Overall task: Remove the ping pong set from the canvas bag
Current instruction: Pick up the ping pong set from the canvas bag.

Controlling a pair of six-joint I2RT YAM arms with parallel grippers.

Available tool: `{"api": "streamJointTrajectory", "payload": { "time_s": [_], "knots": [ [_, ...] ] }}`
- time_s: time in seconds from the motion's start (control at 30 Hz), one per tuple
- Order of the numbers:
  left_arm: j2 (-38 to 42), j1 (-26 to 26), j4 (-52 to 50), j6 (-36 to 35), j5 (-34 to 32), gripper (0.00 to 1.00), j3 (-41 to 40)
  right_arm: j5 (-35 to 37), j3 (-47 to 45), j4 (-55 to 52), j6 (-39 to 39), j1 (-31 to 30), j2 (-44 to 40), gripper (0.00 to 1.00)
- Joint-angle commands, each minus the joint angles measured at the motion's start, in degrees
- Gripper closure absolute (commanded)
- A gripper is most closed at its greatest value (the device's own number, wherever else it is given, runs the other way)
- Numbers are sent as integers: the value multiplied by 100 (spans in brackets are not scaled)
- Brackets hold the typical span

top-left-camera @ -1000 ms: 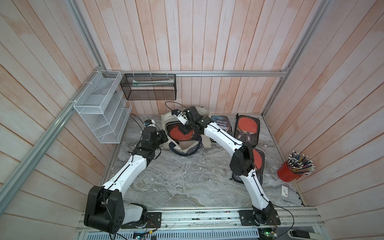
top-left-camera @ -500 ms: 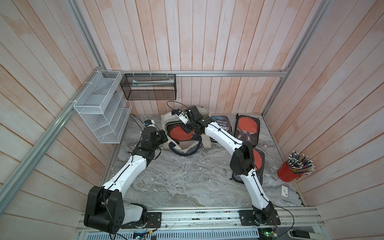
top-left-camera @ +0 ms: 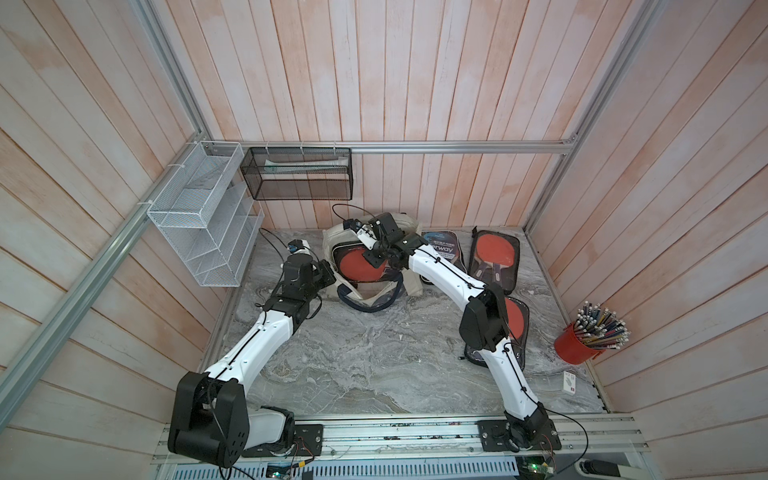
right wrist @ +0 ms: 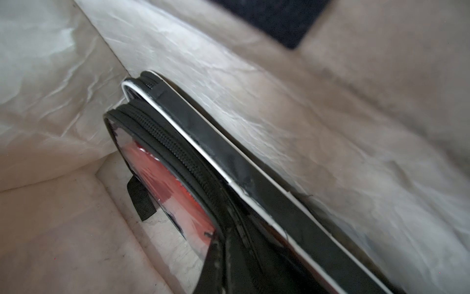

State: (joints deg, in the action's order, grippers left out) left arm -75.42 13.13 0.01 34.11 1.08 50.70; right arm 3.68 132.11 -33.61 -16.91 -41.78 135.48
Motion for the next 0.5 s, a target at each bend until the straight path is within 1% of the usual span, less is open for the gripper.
{"api": "streamJointTrajectory", "payload": {
  "time_s": [0.0,0.33,0.47],
  "knots": [
    [81,-32,43,13,-20,100,-95,228,-44,276,100,-23,-502,100],
    [51,-32,70,43,6,100,-81,543,-32,418,74,-194,-1379,100],
    [49,-35,60,43,6,100,-62,713,140,384,120,-217,-1656,100]
  ]
}}
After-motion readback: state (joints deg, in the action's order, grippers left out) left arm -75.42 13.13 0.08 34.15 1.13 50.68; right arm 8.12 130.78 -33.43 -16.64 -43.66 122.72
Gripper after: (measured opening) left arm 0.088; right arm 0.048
